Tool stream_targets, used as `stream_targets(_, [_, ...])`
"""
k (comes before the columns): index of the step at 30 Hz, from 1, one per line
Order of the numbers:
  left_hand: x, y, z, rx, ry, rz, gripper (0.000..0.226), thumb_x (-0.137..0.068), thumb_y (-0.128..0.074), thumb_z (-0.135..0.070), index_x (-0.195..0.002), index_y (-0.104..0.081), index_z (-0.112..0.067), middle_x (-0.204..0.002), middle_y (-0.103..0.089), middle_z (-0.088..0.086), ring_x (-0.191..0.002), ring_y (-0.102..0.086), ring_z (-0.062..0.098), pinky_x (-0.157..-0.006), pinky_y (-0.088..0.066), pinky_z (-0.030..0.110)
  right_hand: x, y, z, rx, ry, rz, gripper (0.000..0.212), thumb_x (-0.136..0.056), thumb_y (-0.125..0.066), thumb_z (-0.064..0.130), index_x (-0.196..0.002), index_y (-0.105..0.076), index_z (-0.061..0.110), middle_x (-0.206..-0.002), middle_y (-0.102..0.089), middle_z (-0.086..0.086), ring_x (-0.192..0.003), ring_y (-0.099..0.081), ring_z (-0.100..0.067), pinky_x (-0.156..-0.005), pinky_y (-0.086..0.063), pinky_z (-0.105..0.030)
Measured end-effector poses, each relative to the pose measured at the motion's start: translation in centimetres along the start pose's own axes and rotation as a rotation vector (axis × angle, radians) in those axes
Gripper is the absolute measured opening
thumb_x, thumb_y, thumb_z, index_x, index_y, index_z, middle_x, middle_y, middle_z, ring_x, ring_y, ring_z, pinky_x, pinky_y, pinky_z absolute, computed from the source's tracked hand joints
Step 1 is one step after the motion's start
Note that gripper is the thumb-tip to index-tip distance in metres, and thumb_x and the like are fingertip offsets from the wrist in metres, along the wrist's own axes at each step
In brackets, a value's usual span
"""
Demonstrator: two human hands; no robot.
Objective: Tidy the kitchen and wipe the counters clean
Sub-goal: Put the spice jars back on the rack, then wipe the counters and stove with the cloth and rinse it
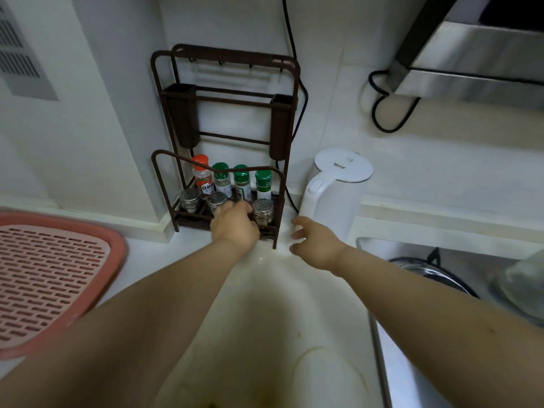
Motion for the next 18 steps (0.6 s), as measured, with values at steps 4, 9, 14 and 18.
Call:
stream_targets(4, [3.8, 2.6, -0.4, 0.032, 0.008, 0.042, 0.023, -0.087, -0.056, -0.020, -0.109, -0.062, -0.020, -0.123, -0.054, 0.007, -0.116, -0.048, 0.028, -0.101, -0.041, 0.037, 3.4, 1.4, 2.2, 0.033, 0.082, 0.030, 0.058, -0.092, -0.056, 0.012, -0.145, -0.032, 0.014, -0.116, -0.056, -0.007, -0.114, -0.054, -0.024, -0.093, -0.043, -0.028])
stream_targets(9, [10.7, 6.0, -1.9, 0.064, 0.055, -0.016, 0.014, -0.088, -0.055, -0.020, -0.099, -0.064, -0.020, -0.116, -0.061, 0.003, -0.110, -0.056, 0.026, -0.094, -0.046, 0.033, 8.8, 1.8, 3.2, 0.079, 0.228, 0.088, 0.058, -0.091, -0.058, 0.013, -0.144, -0.034, 0.012, -0.104, -0.055, -0.003, -0.109, -0.058, -0.026, -0.093, -0.046, -0.032])
stream_targets(14, [20.7, 7.2, -3.5, 0.000, 0.177, -0.114, 0.017, -0.087, -0.053, -0.022, -0.100, -0.063, -0.025, -0.117, -0.060, 0.000, -0.110, -0.056, 0.024, -0.097, -0.045, 0.034, 15.0, 0.6, 0.2, 0.058, 0.338, 0.191, 0.056, -0.090, -0.060, 0.015, -0.141, -0.039, 0.014, -0.103, -0.056, -0.002, -0.106, -0.060, -0.026, -0.096, -0.048, -0.037])
stream_targets(18, [28.6, 6.9, -3.9, -0.005, 0.262, -0.134, 0.014, -0.087, -0.053, -0.024, -0.097, -0.062, -0.028, -0.117, -0.060, -0.003, -0.106, -0.057, 0.022, -0.091, -0.047, 0.031, 19.0, -1.0, -2.2, -0.020, 0.337, 0.265, 0.050, -0.089, -0.059, 0.011, -0.136, -0.044, 0.013, -0.103, -0.062, -0.008, -0.087, -0.062, -0.023, -0.081, -0.050, -0.033])
Point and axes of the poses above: each hand's wrist, its own x-axis away from the middle knuckle, its own y-axis out of the back of the hand, z = x × y, the point moved 1 cm from there along -x, towards the middle knuckle
